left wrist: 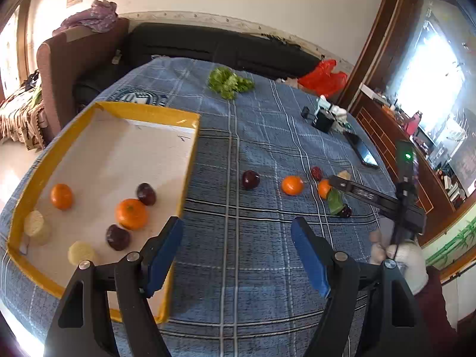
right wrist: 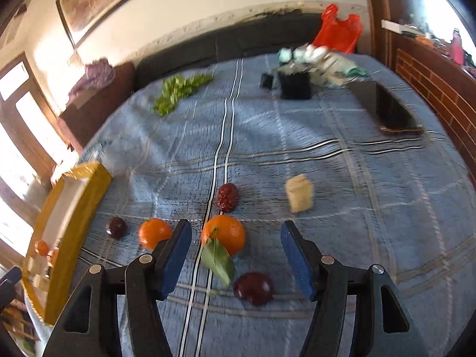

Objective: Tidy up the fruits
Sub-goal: 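Grasp the leafy orange with the right gripper while the left gripper grasps another orange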

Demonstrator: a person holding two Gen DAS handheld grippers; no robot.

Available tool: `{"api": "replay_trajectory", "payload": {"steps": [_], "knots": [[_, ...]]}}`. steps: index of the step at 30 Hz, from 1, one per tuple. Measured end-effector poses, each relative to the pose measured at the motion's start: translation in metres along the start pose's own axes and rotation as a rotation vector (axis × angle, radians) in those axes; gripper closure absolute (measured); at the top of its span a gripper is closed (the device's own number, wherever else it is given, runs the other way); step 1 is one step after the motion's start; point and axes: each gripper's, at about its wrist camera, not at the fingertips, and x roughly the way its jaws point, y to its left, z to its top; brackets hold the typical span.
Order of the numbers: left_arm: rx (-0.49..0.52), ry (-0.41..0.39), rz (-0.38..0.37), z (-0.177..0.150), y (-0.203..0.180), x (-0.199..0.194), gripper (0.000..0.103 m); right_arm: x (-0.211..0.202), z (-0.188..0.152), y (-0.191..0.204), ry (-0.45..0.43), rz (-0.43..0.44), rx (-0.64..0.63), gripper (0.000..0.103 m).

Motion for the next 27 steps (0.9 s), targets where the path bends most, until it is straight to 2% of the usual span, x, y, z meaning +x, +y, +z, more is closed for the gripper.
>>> {"api": "replay_trajectory", "payload": {"steps": [2,3,4,5,9,15,21,22,23,24,27], "knots": [[0.026,0.02,0.002,0.004,-0.011,0.011,0.028,0.014,0.002,0.004,0.021,0.007,-0.024,0.037],[0.043,0.024,0.007,0.005,-0.017,0.016,0.028,0.02,0.002,0.007,0.03,0.005,-0.039,0.042],[0.062,0.029,0.011,0.007,-0.023,0.022,0.028,0.025,0.001,0.01,0.036,0.008,-0.056,0.048],[0.082,0.032,0.015,0.01,-0.03,0.029,0.028,0.028,-0.001,0.01,0.041,0.015,-0.062,0.064],[0.136,0.067,0.011,0.02,-0.053,0.062,0.028,0.026,-0.002,0.006,0.034,0.037,-0.055,0.064],[0.207,0.098,-0.026,0.036,-0.083,0.118,0.028,0.001,0.007,-0.01,-0.065,0.063,0.003,0.064],[0.27,0.156,-0.015,0.041,-0.099,0.171,0.029,0.003,0.008,-0.019,-0.056,0.073,0.05,0.063],[0.282,0.161,-0.002,0.04,-0.101,0.175,0.033,0.004,0.009,-0.019,-0.053,0.074,0.053,0.063],[0.289,0.174,0.0,0.038,-0.102,0.18,0.056,0.005,0.009,-0.019,-0.049,0.076,0.056,0.063],[0.289,0.197,-0.01,0.035,-0.102,0.185,0.069,0.006,0.009,-0.019,-0.047,0.077,0.055,0.063],[0.285,0.181,-0.017,0.033,-0.105,0.181,0.069,0.006,0.009,-0.018,-0.051,0.074,0.05,0.063]]}}
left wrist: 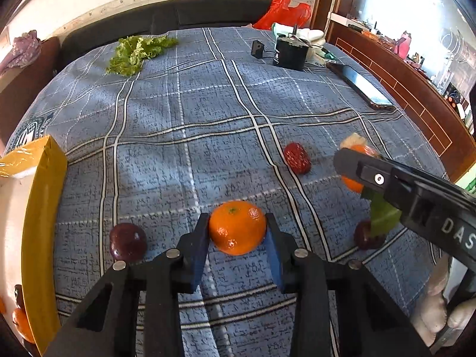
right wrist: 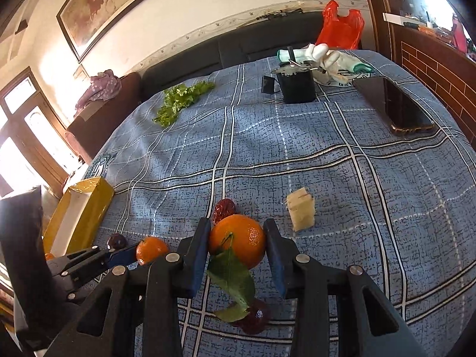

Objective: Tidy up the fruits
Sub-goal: 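Grasp the leafy orange with the right gripper while the left gripper grasps another orange, then carry both oranges over the yellow tray and open both grippers to drop them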

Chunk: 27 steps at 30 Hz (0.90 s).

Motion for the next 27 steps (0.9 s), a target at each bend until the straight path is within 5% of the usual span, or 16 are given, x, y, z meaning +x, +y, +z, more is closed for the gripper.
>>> {"api": "replay_trajectory", "payload": {"steps": [12,27], "knots": [[-0.214,-0.163,-0.014,-0.027,0.046,-0.095,0.069,-0.003,-0.004,0.004,-0.021,-0.011,-0.01,0.063],[-0.475,-0.234,0.147,-0.095,0.155,-0.167,0.068,-0.018,-0.02,0.051,-0.056,-0.022,-0.125,0.063]]}}
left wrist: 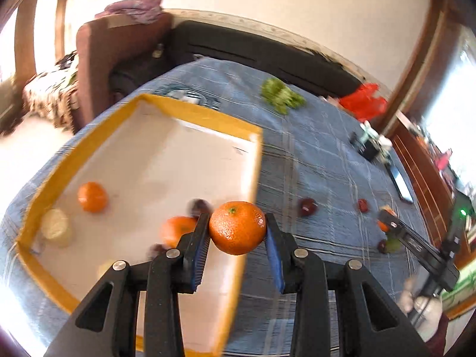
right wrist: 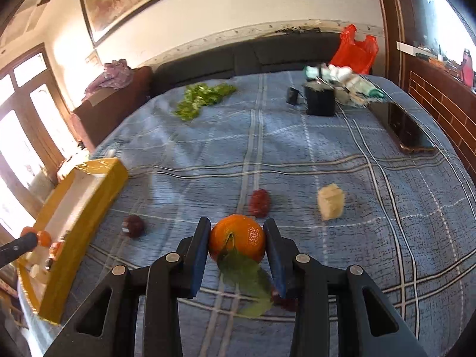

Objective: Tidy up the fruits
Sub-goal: 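Carry both oranges over the yellow tray and open both grippers to drop them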

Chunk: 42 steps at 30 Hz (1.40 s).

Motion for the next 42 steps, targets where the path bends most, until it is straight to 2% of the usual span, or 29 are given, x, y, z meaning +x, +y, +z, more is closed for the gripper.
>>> {"api": "replay_trajectory", "payload": {"steps": [3,8,12,15,21,27,36,39,40,42], "knots": [[-0.036,-0.028,0.02,0.007,0.023,-0.009,0.068,-0.011,0.003,0.019,-0.006,0.06,0.003,0.063],[-0.064,-0.06,0.118,0.018,0.063,-0.019,0.068,-0.021,0.004,0.092,0.033,0.213,-0.108,0.063],[-0.091,-0.023,0.154,0.022,0.089,-0.009,0.068,-0.018,-0.01,0.158,0.099,0.347,-0.2,0.062],[-0.087,0.004,0.161,0.024,0.099,0.003,0.068,-0.002,-0.025,0.197,0.16,0.391,-0.257,0.062],[-0.084,0.06,0.143,0.025,0.11,0.028,0.068,0.022,-0.054,0.248,0.26,0.424,-0.361,0.062],[-0.061,0.051,0.112,0.028,0.105,0.034,0.068,0.041,-0.076,0.281,0.3,0.406,-0.472,0.062],[-0.02,0.073,0.091,0.034,0.091,0.048,0.068,0.026,-0.088,0.297,0.198,0.355,-0.587,0.062],[-0.055,0.088,0.105,0.036,0.098,0.047,0.066,0.027,-0.087,0.299,0.189,0.354,-0.599,0.061],[-0.074,0.083,0.107,0.037,0.101,0.043,0.065,0.028,-0.086,0.299,0.192,0.358,-0.598,0.061],[-0.099,0.055,0.108,0.038,0.107,0.028,0.056,0.029,-0.085,0.298,0.186,0.363,-0.601,0.061]]}}
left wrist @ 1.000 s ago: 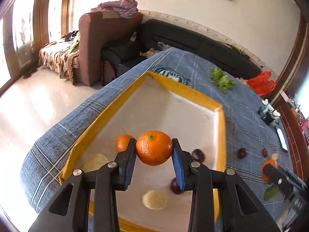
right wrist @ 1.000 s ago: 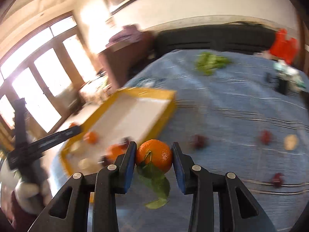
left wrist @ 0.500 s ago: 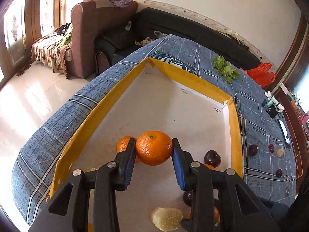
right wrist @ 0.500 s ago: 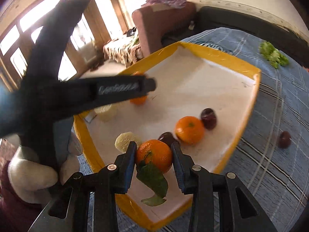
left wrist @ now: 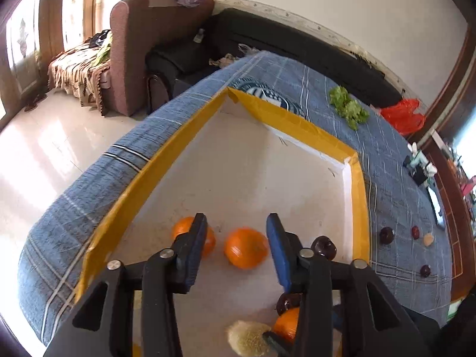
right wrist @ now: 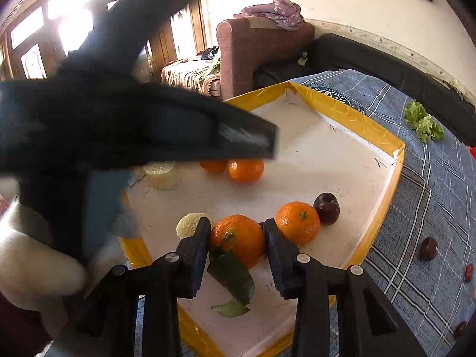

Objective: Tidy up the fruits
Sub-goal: 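Carry both oranges over the yellow tray and open both grippers to drop them, then withdraw both tools from the tray back over the remaining fruit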

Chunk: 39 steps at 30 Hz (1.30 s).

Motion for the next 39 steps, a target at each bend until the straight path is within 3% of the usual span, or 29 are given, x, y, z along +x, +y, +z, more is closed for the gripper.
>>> {"api": "replay_trajectory", "payload": {"steps": [6,13,19,25,28,32,36,39], "knots": [[-0.033,-0.095,0.016,0.001,0.013,-0.046,0.038,0.003,0.002,-0.001,-0.014,0.028,0.027,0.06],[-0.11,-0.075,-0.023,-0.001,0.026,-0.063,0.035,-0.016,0.005,-0.004,-0.081,0.068,0.07,0.051],[-0.068,-0.088,-0.018,-0.021,0.005,-0.072,0.035,-0.047,-0.011,-0.031,-0.145,-0.008,0.165,0.05],[0.022,-0.073,-0.095,-0.029,-0.04,-0.083,0.035,-0.094,-0.051,-0.094,-0.166,-0.163,0.332,0.05],[0.13,-0.096,-0.12,-0.029,-0.071,-0.108,0.035,-0.135,-0.079,-0.136,-0.191,-0.253,0.443,0.05],[0.237,-0.189,-0.149,-0.018,-0.108,-0.161,0.035,-0.203,-0.104,-0.181,-0.25,-0.367,0.528,0.05],[0.346,-0.26,-0.192,0.0,-0.152,-0.206,0.033,-0.272,-0.114,-0.221,-0.312,-0.371,0.609,0.05],[0.401,-0.295,-0.247,0.019,-0.188,-0.237,0.033,-0.336,-0.116,-0.244,-0.395,-0.434,0.637,0.05]]}}
